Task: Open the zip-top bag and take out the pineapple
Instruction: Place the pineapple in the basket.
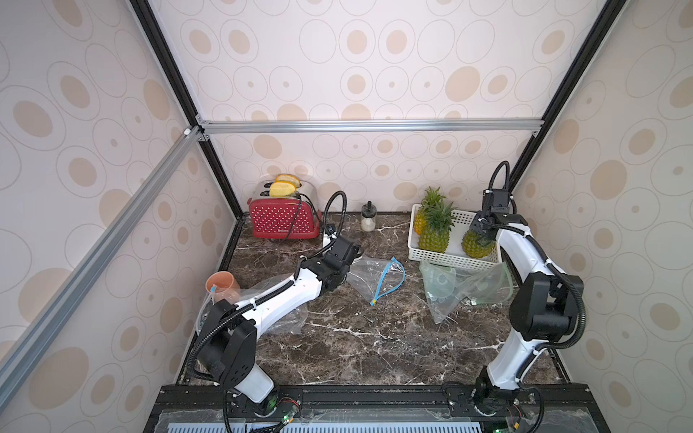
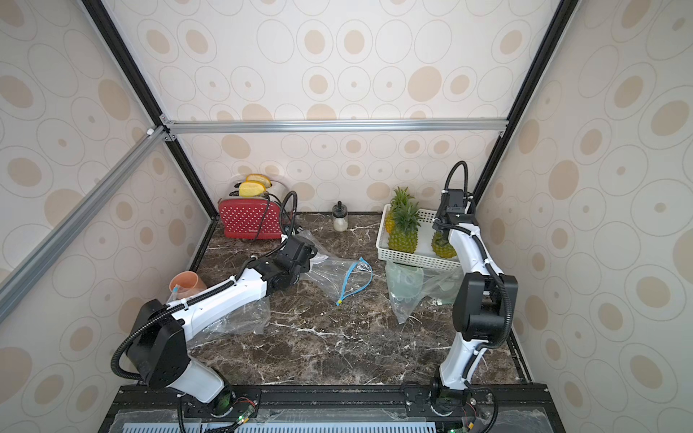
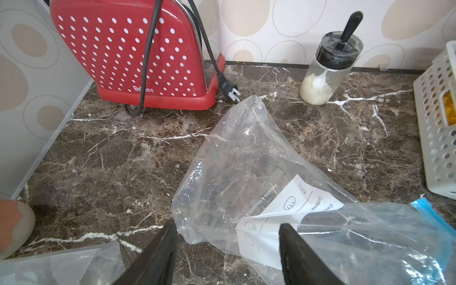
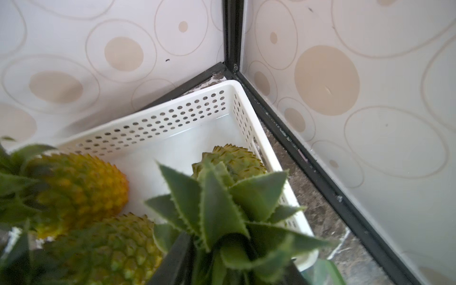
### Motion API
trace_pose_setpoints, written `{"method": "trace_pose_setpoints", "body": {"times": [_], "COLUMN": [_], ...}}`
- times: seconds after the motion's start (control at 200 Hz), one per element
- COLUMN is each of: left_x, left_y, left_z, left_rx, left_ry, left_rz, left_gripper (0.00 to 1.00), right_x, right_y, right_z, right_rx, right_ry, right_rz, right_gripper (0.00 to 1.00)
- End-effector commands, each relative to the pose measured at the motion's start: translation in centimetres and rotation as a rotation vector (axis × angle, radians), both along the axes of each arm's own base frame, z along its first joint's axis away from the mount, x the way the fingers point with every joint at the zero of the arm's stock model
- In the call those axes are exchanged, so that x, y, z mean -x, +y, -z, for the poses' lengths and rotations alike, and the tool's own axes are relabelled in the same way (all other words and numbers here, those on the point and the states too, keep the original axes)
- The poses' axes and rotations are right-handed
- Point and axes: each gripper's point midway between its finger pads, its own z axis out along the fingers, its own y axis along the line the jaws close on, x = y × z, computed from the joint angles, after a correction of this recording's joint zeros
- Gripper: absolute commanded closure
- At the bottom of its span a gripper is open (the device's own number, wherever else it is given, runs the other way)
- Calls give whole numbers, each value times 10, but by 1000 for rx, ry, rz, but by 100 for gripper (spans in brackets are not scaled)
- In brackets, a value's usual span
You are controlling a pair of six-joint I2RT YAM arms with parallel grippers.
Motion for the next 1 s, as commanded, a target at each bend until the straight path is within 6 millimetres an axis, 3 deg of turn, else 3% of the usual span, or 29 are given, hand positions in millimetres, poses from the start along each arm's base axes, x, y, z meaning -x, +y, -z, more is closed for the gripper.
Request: {"method": "trace_pose_setpoints", "body": {"times": [0.0, 0.13, 0.155, 0.205, 0.235, 0.356, 0.666, 0.831, 0.991], "left_x": [-3, -6, -7, -8, -9, -12, -16, -19, -23], "left_y": [-1, -1, -1, -1, 0, 0, 10, 49, 79], "left_z": [-29, -39, -41, -45, -47, -56, -74, -75, -71], "left_rx": [6, -20, -26, -42, -52, -94, -170, -149, -249], "left_ry": [-66, -87, -92, -102, -107, -124, -176, -194, -221], "left_rz": [-3, 5, 8, 16, 17, 31, 22, -39, -97], "left_gripper": [32, 25, 17, 14, 1, 1, 1, 1, 1], "right_x": [16, 22, 24, 26, 28, 35, 55, 73, 97], "right_y": [-9, -12, -12, -13, -14, -14, 2, 27, 41], "right_z": [-3, -12, -16, -20, -23, -36, -72, -82, -65], "right_rx": [31, 62, 70, 84, 93, 127, 171, 248, 283], "right_ry": [30, 17, 13, 9, 4, -25, -161, -216, -216], "right_rz": [21, 19, 15, 12, 11, -9, -121, -238, -311], "right_gripper": [45, 31, 28, 22, 17, 1, 1, 1, 1]}}
